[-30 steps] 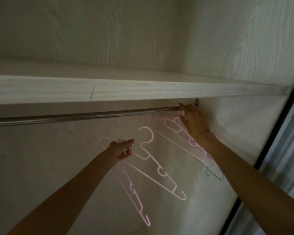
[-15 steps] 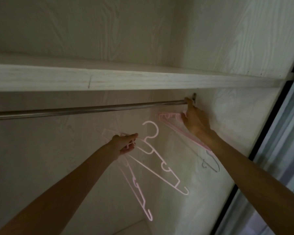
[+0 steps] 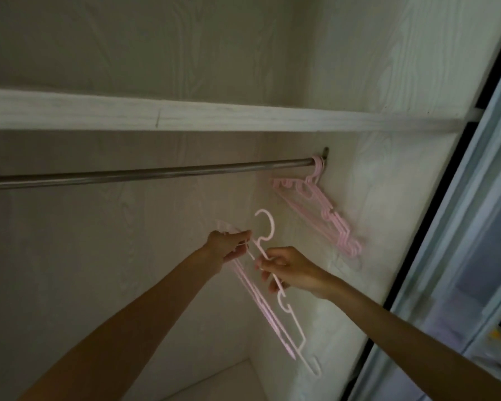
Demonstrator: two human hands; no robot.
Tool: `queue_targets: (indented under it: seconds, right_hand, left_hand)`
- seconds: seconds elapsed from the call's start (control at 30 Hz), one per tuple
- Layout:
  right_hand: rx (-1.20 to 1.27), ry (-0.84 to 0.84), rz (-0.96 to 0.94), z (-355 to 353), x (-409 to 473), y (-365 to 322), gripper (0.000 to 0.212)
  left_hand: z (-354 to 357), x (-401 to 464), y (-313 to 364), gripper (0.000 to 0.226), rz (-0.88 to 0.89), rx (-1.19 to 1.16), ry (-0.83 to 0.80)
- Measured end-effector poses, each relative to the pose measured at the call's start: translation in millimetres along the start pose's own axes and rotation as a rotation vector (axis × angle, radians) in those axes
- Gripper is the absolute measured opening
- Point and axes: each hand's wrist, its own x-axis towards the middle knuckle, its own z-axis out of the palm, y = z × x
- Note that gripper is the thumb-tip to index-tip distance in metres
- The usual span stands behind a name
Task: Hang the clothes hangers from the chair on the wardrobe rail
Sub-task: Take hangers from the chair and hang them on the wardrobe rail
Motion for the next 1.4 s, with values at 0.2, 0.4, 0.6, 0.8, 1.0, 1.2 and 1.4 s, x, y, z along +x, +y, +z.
queue_targets:
  seconds: [0.2,0.4,0.6,0.8,1.0,1.2,1.4]
  right_hand:
    - [-0.268,0.423,-0.063,-38.2,7.8,-12.6,0.032]
    - [-0.763,0.638,-0.103,-71.5,47.2,-61.8,0.030]
    - [-0.907,0.556,0.065,-55.4,97.2,-57.5,0.033]
    - [-0.739,0.525,0.065,-51.8,100.5,-41.9,0.047]
    - [-1.020,0.597,-0.484,-69.5,108.3,-64.5,0.056]
    - [-1.180,0.775,-0.447,-90.8,116.4,-47.2,0.052]
    - [-1.272,0.796,-0.241,-136.7,122.9,-30.6,0.054]
  left_hand:
    - [-7.3,-16.7,20.6,0.043,0.011,-0.031,-0.030]
    - [-22.9,-23.7,27.1,0.026,-0.030,-0.087,0.041]
    - [-39.4,-22.9,23.6,0.027,-0.028,-0.084,0.047]
    - [-57.0,-22.7,29.4,0.024,-0.053,-0.163,-0.029]
    - [-59.9,-25.9,37.2,0.021,-0.005,-0.044,-0.053]
    - [-62.0,-23.8,46.5,0.024,0.013,0.040,-0.025]
    - [-59.1,-16.8,46.0,0.024,-0.009,0.070,-0.017]
